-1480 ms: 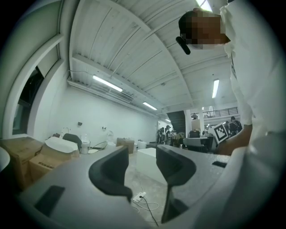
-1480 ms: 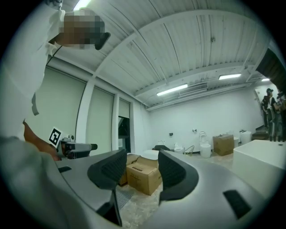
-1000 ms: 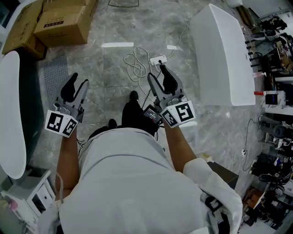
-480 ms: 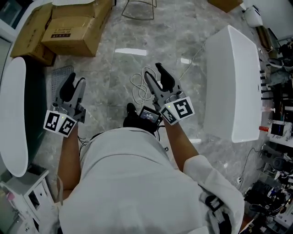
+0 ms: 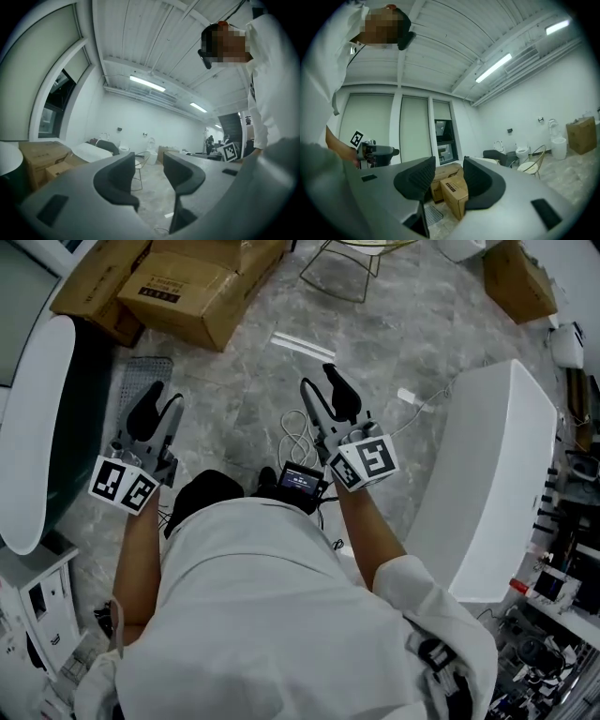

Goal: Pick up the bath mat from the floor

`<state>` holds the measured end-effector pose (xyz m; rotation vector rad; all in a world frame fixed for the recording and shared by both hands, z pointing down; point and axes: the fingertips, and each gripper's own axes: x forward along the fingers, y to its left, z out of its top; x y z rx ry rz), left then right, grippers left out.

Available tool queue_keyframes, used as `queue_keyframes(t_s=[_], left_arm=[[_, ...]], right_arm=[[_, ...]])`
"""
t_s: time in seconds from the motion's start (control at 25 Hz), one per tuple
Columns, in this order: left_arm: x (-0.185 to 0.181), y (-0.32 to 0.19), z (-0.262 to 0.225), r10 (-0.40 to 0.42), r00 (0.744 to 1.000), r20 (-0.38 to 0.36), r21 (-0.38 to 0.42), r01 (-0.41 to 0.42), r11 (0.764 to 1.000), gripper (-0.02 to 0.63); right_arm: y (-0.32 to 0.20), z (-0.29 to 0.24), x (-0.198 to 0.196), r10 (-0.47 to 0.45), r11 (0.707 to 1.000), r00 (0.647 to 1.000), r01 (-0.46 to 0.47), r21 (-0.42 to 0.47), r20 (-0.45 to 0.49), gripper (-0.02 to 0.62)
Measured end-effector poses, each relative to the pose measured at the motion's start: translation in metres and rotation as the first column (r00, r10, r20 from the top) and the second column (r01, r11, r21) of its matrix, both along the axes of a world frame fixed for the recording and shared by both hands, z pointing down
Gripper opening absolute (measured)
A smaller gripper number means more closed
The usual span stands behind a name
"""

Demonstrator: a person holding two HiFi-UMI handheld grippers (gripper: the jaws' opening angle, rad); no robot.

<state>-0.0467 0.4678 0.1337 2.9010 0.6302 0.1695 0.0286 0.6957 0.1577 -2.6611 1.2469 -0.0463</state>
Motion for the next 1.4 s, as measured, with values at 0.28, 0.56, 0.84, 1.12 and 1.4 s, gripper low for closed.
queue_keyframes(t_s=[0.28,0.56,0.84,1.12,1.4], left_arm=[[0.045,-0.083,0.029,-0.14,0.99,0.024,-0.043,0.141,0.989,0.192],[0.112,-0.184,0.029,-0.214,0.977,0.002,-0.098,0.213,0.972,0.191],[0.168,-0.324,0.011,-0.327,0.944,-0.037,-0.098,0.323,0.941,0.19],[0.143,-0.448,0.025,-0.522,0.852,-0.036,-0.145,0.512,0.846,0.183],[0.066,-0.529,0.061,-0.755,0.654,0.041,-0.163,0.75,0.641,0.178]], right_arm=[[-0.074,0.021,0.075,-0.082,0.996,0.996,0.083,-0.037,0.025,0.204],[-0.164,0.014,0.156,-0.121,0.99,0.992,0.124,-0.063,0.046,0.204],[-0.341,-0.016,0.227,-0.305,0.949,0.952,0.303,-0.085,-0.015,0.204],[-0.494,-0.024,0.25,-0.483,0.873,0.875,0.479,-0.089,-0.041,0.204],[-0.628,0.012,0.246,-0.697,0.711,0.717,0.694,-0.108,0.023,0.204]])
